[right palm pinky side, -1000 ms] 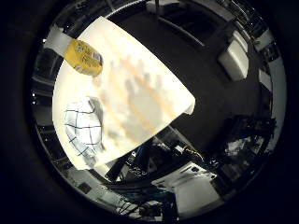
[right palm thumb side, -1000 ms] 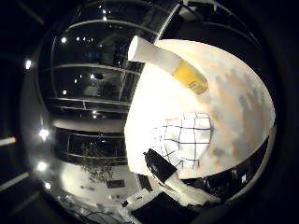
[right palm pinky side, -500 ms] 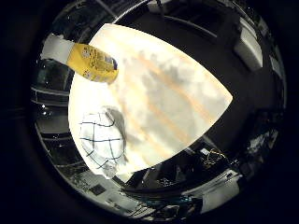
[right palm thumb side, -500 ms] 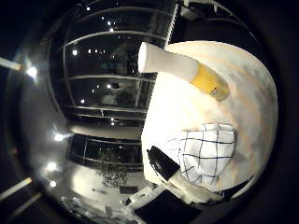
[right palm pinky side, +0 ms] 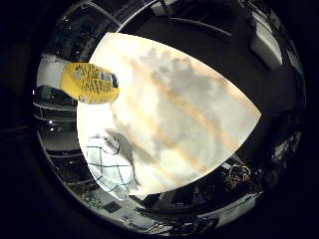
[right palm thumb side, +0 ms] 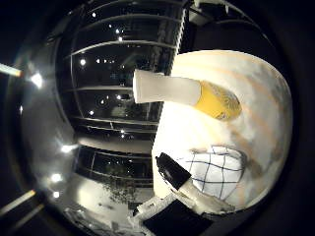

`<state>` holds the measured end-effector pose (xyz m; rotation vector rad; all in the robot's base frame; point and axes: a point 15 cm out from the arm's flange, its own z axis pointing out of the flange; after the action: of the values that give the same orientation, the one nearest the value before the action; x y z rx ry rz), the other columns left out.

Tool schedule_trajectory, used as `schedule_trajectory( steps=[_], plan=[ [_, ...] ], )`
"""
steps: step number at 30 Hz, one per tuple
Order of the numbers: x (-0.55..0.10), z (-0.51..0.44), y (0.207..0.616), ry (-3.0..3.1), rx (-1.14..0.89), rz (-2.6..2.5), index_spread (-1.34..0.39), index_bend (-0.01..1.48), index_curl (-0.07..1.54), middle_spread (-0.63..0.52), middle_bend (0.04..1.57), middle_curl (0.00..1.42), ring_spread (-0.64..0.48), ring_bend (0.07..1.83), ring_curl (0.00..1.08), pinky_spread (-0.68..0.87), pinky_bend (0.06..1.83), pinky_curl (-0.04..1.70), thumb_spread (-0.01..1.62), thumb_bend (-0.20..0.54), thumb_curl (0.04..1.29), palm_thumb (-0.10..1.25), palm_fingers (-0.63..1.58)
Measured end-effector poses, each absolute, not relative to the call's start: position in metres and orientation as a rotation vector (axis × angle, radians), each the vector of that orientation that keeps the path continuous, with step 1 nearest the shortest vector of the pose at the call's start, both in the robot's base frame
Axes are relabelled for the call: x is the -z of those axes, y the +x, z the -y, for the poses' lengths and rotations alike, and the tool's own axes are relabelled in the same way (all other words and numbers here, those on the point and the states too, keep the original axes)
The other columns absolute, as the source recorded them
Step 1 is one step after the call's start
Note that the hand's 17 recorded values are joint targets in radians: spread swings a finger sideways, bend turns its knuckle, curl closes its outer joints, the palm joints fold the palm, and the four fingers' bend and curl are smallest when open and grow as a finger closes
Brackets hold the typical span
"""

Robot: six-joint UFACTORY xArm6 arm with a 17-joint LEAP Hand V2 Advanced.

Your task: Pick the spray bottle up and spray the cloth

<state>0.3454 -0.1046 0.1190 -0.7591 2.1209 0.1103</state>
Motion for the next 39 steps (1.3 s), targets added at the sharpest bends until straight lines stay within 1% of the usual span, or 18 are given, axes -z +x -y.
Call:
schedule_trajectory(
  steps=[9,18,39],
  plan=[
    [-0.113,0.102,0.358,-0.786,-0.144,-2.106,-0.09,0.15,0.25,0.25,0.2,0.34,0.27,0.42,0.27,0.46,0.54,0.3,0.98,-0.031,0.29,0.46,0.0],
    [-0.113,0.089,0.373,-0.834,-0.192,-2.068,-0.1,0.15,0.25,0.25,0.2,0.33,0.28,0.42,0.27,0.46,0.54,0.3,0.97,-0.031,0.3,0.43,0.0],
    [-0.11,0.075,0.404,-0.908,-0.235,-2.044,-0.1,0.15,0.25,0.25,0.2,0.33,0.28,0.41,0.27,0.46,0.54,0.3,0.97,-0.029,0.29,0.42,0.0]
  ],
)
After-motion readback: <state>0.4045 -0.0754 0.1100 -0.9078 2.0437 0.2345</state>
